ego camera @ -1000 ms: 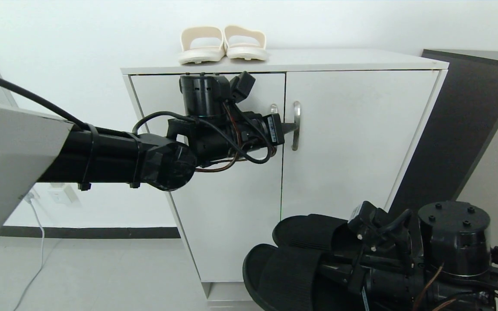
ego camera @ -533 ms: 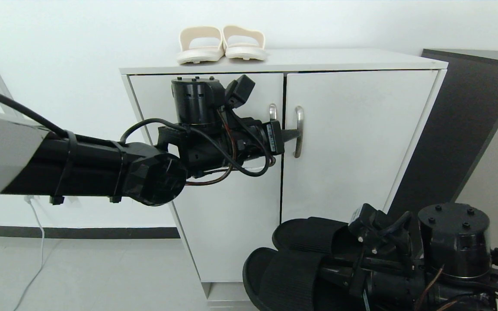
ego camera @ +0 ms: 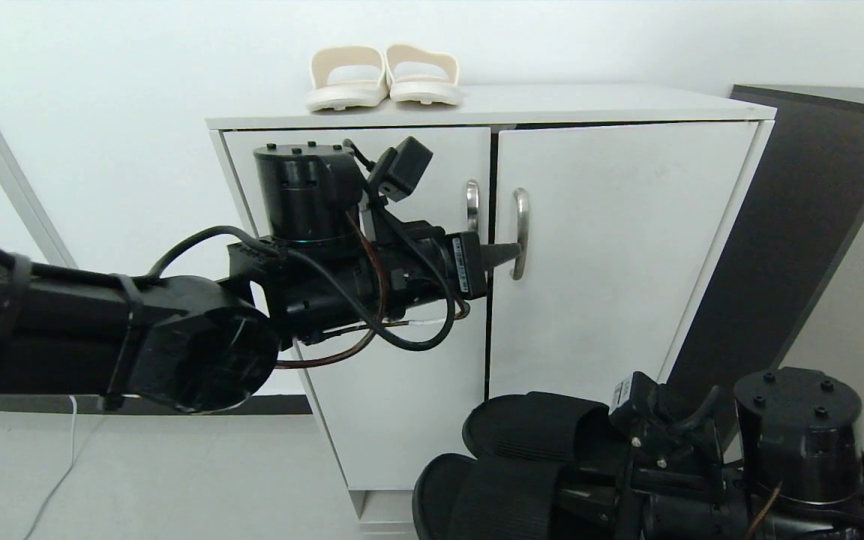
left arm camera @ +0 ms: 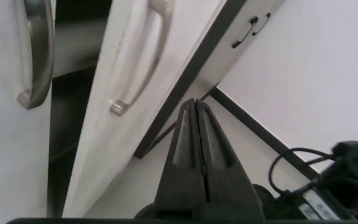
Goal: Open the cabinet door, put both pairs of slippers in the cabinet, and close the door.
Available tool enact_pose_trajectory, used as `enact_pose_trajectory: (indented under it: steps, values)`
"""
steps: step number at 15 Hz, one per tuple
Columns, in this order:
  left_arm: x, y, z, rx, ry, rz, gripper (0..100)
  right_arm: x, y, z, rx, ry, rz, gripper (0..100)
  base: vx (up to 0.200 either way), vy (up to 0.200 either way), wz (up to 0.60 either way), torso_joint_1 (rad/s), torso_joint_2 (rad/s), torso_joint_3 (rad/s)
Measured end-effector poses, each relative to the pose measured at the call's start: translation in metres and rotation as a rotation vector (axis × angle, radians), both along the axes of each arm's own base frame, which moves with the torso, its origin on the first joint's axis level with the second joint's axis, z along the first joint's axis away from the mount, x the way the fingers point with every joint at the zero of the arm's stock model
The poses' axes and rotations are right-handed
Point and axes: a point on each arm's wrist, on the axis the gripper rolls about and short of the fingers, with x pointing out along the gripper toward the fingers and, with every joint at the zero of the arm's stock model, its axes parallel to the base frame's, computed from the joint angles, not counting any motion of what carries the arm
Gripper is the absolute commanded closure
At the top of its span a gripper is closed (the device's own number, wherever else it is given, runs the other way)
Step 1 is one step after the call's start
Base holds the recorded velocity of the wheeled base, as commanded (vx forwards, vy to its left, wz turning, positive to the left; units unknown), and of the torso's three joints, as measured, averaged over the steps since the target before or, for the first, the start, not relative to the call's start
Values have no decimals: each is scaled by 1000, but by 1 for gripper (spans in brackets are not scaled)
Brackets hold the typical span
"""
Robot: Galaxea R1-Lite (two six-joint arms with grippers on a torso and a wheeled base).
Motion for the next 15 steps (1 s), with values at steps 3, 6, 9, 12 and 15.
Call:
enact_pose_trajectory:
  steps: [3, 6, 9, 12, 15]
  values:
    - [-1, 16, 4, -13, -10, 36, 100, -5, 1, -3, -7, 7, 18, 100, 0, 0, 0, 0, 0, 0]
    - [8, 24, 7, -22, -20, 69, 100, -5, 1, -3, -8, 7, 20, 100, 0, 0, 0, 0, 0, 0]
    - [18, 23, 8, -28, -28, 84, 100, -6, 1, -3, -9, 6, 19, 100, 0, 0, 0, 0, 0, 0]
    - [30, 19, 11, -47, -27, 108, 100, -5, 1, -3, -11, 7, 17, 100, 0, 0, 0, 0, 0, 0]
    - [39, 14, 11, -52, -32, 150, 100, -5, 2, -4, -12, 7, 16, 100, 0, 0, 0, 0, 0, 0]
